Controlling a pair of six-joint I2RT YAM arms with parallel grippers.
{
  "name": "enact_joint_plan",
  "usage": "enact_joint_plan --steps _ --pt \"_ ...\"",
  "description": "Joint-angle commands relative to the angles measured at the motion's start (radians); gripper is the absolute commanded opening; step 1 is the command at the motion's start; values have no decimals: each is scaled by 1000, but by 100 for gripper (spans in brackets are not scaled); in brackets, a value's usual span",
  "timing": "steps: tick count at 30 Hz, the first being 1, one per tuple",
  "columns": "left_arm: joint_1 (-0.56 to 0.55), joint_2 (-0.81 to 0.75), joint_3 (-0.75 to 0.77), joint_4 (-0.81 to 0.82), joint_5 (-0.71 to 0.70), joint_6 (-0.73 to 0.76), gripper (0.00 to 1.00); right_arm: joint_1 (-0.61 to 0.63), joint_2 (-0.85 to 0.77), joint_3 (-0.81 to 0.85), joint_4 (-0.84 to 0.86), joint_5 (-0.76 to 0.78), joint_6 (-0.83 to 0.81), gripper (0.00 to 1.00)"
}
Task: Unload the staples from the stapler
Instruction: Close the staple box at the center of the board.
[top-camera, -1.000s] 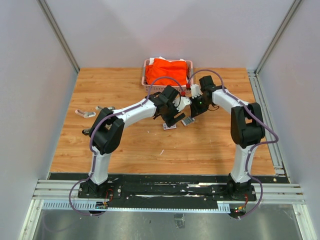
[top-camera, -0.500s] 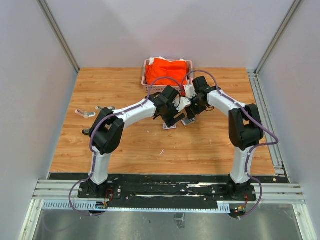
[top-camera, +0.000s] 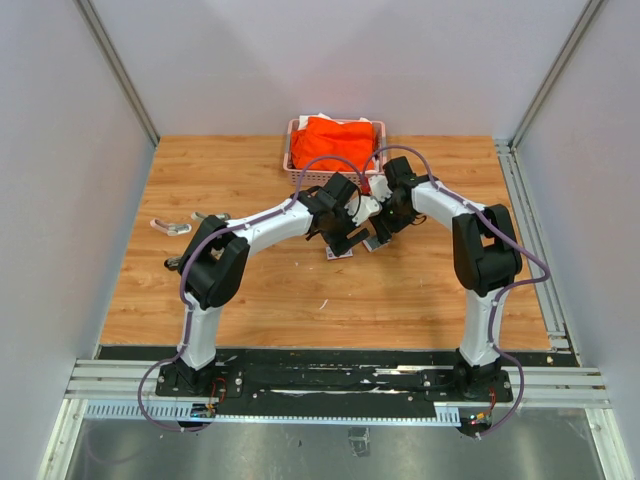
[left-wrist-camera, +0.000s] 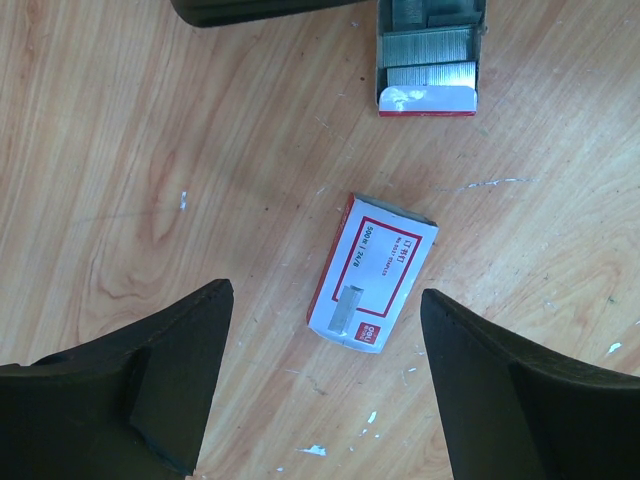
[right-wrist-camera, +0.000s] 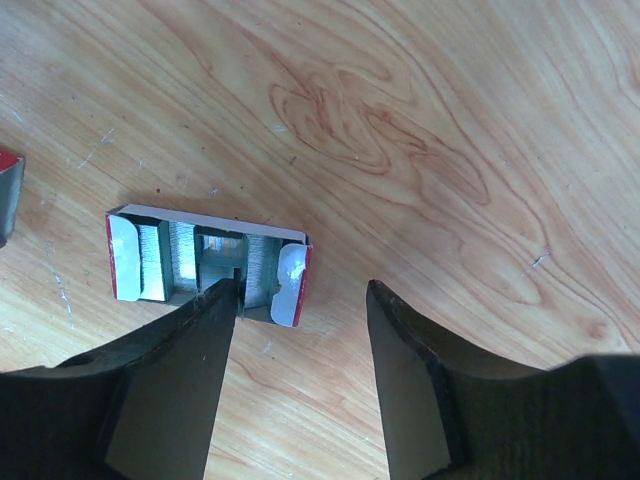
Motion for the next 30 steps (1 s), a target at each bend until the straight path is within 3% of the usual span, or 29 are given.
enact_joint_plan --steps 1,19,30 --pt "1 -5 -5 11 9 8 81 12 7 19 -28 16 -10 57" --pt "1 -11 -8 13 4 14 80 7 -89 45 -34 -17 -6 57" --pt "1 -12 -10 12 3 15 81 10 -56 19 -38 -42 -17 58"
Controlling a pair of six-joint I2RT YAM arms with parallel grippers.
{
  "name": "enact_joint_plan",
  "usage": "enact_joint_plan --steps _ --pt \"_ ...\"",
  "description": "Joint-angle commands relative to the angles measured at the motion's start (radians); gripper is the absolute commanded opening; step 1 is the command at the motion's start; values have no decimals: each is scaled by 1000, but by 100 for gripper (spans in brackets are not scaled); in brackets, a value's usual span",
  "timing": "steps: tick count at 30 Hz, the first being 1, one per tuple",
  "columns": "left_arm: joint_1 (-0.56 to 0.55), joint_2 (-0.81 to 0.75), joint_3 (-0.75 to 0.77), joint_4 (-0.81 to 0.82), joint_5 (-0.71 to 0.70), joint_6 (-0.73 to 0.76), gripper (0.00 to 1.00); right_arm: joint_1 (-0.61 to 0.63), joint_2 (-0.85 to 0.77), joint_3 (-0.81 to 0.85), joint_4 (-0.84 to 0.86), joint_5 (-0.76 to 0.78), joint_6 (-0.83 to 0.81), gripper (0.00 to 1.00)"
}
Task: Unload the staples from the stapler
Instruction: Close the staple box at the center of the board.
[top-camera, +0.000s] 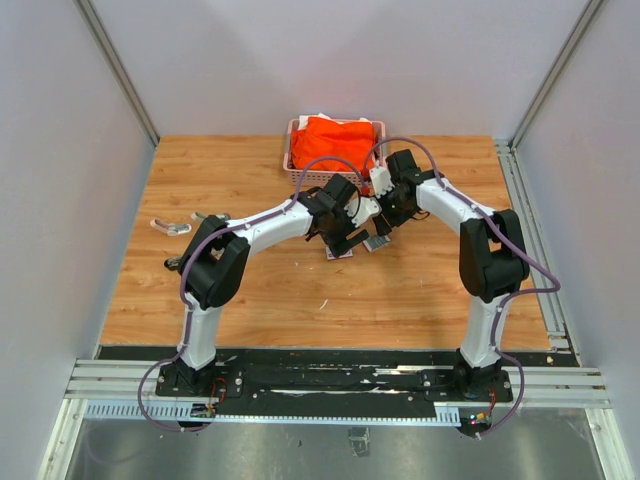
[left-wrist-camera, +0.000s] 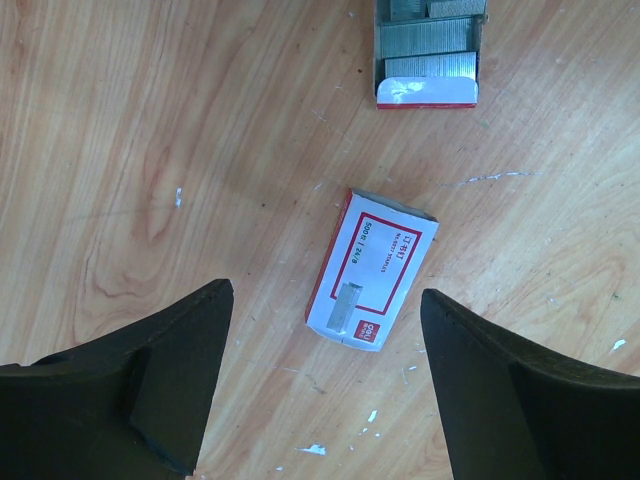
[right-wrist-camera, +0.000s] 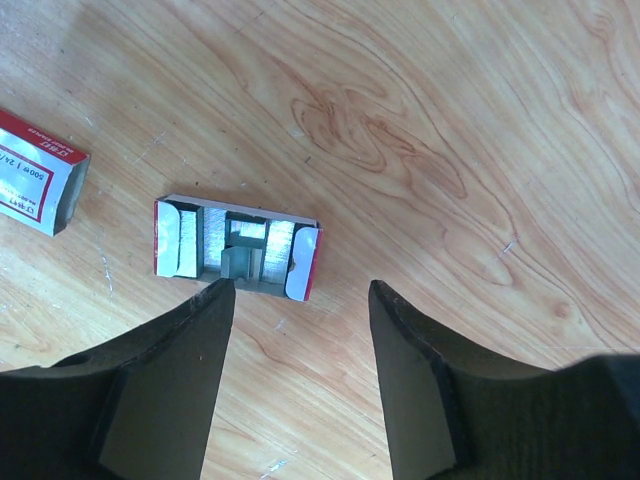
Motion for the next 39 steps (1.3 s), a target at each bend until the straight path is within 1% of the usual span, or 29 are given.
enact_joint_plan --steps 1,2,3,5,19,29,33,39 --pt "1 -12 0 11 1 8 81 11 12 2 -23 -22 -16 59" --pt "1 -12 -2 11 1 8 81 13 15 4 -25 -23 -15 63" --pt "1 -12 -2 11 2 8 81 16 17 5 -27 -23 -16 64" --pt "1 -14 -3 11 1 8 81 19 20 6 -32 -20 -19 65" --pt "1 -16 -8 14 0 12 80 30 85 11 -54 22 -25 67" --pt "2 -20 -14 19 -4 15 81 29 31 30 -52 -52 -20 68" --pt "3 -21 -12 16 -11 20 81 20 -10 38 -53 -52 -12 68" --pt "10 -45 -10 -6 9 46 81 -4 12 33 -48 -37 3 68"
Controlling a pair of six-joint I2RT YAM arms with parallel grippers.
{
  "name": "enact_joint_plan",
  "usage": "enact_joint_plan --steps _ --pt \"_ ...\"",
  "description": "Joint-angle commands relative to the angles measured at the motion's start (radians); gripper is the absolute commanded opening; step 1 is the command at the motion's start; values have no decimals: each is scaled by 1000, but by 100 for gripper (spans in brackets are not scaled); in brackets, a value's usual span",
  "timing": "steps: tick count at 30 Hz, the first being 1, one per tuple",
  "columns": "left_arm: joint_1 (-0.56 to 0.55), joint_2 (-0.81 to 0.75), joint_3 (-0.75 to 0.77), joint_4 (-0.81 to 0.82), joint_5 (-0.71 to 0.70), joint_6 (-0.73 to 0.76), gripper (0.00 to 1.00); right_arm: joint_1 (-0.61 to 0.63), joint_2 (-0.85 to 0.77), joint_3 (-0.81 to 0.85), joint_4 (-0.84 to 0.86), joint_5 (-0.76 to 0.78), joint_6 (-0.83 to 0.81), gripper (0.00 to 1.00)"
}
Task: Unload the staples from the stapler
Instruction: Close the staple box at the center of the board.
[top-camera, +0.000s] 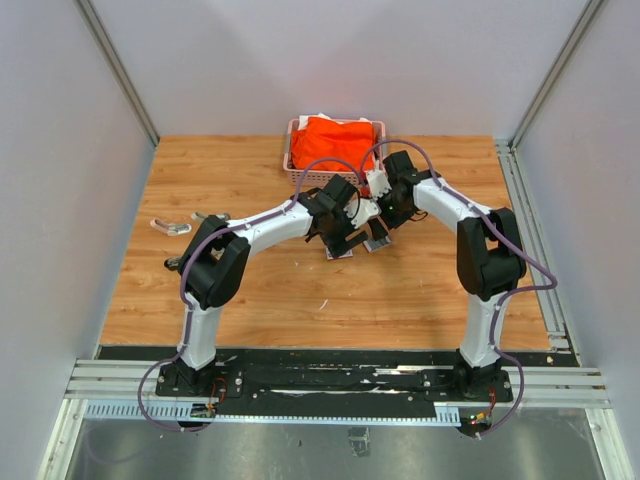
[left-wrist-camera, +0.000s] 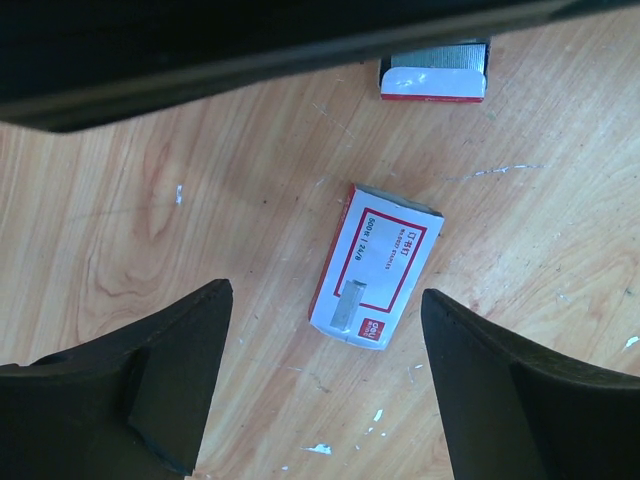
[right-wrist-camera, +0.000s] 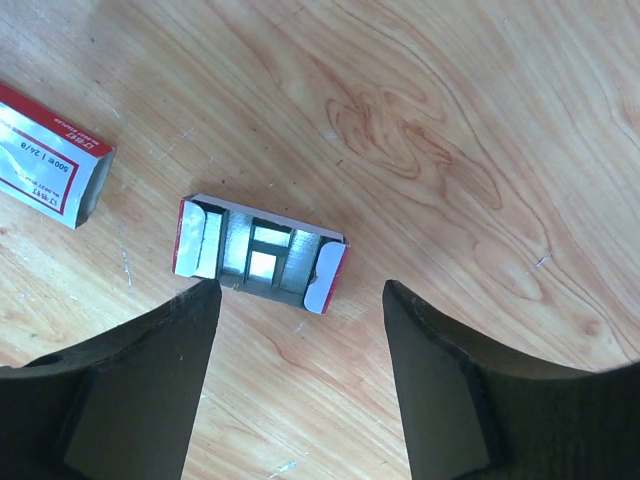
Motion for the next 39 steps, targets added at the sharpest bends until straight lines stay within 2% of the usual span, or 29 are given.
enact_joint_plan --steps 1,3,6,11,17,20,30,33,39 --pt "12 -52 -2 -19 27 39 82 -26 -3 19 -15 -4 25 68" --pt "17 -72 -11 -39 54 63 86 -49 -1 21 -15 -27 39 68" --pt "22 -105 -56 -39 91 107 99 -77 29 22 -16 -73 47 68" --pt "25 -120 -124 -24 101 199 98 -94 30 46 -60 -141 -47 69" --pt "46 -93 -129 -1 139 219 98 -156 -31 36 -66 -271 -378 75" --pt "49 -79 -141 23 164 235 98 -201 -16 60 -129 -355 -568 74" --pt "74 -38 -149 78 241 263 98 -299 70 114 -484 -642 -1431 74" --pt "74 -25 -131 56 241 256 99 -300 103 126 -505 -677 -1527 86" --pt "73 -12 -121 37 225 218 97 -300 171 174 -506 -688 -1606 87"
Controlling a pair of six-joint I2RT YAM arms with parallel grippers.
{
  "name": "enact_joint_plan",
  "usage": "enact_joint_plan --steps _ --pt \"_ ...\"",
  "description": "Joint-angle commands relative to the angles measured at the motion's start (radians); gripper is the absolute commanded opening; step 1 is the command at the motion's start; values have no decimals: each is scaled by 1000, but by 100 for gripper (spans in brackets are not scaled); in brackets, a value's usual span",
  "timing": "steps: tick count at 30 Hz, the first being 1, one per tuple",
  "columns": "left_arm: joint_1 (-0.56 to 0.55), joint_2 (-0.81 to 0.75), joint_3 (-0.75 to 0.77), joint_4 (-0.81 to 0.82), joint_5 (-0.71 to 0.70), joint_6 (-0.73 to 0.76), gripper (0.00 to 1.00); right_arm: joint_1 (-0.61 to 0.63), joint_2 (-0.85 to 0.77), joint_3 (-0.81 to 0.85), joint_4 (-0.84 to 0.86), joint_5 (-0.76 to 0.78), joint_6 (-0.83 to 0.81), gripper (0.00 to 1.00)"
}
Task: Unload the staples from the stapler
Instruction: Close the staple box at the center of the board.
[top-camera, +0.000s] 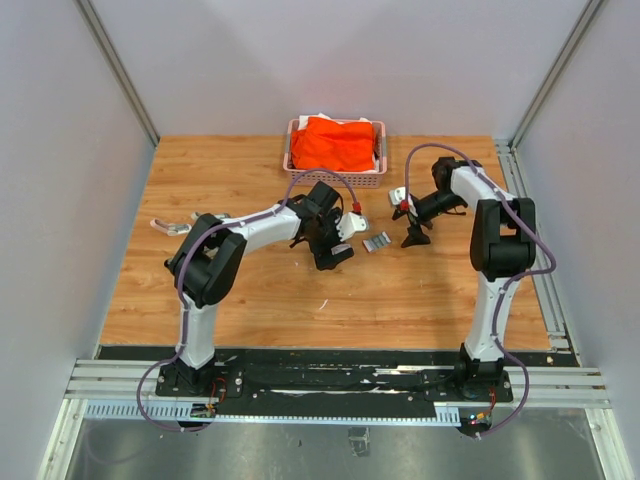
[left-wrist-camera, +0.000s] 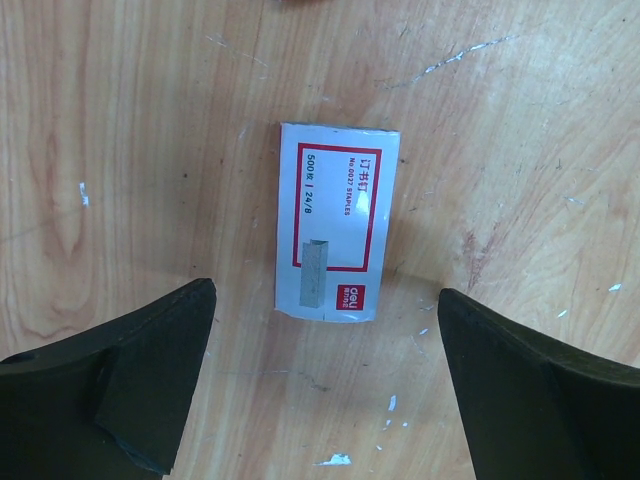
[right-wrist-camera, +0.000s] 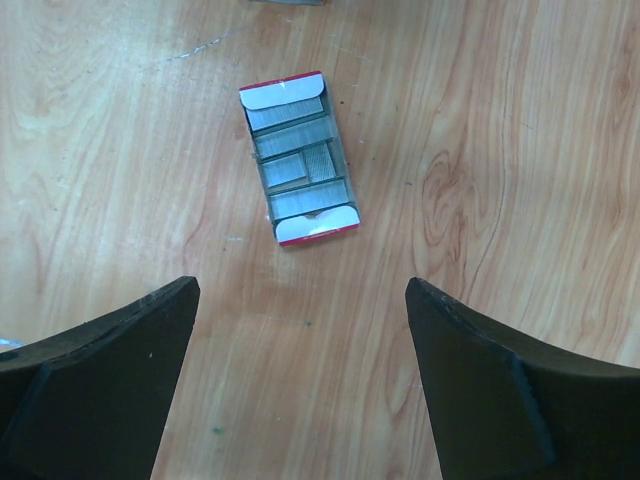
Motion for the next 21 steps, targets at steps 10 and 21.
enact_joint_plan --steps 10,21 --pt "1 21 20 -16 26 -85 91 21 160 167 -158 -12 -208 81" --pt "1 18 4 -6 41 -115 90 67 183 155 -149 14 -205 81"
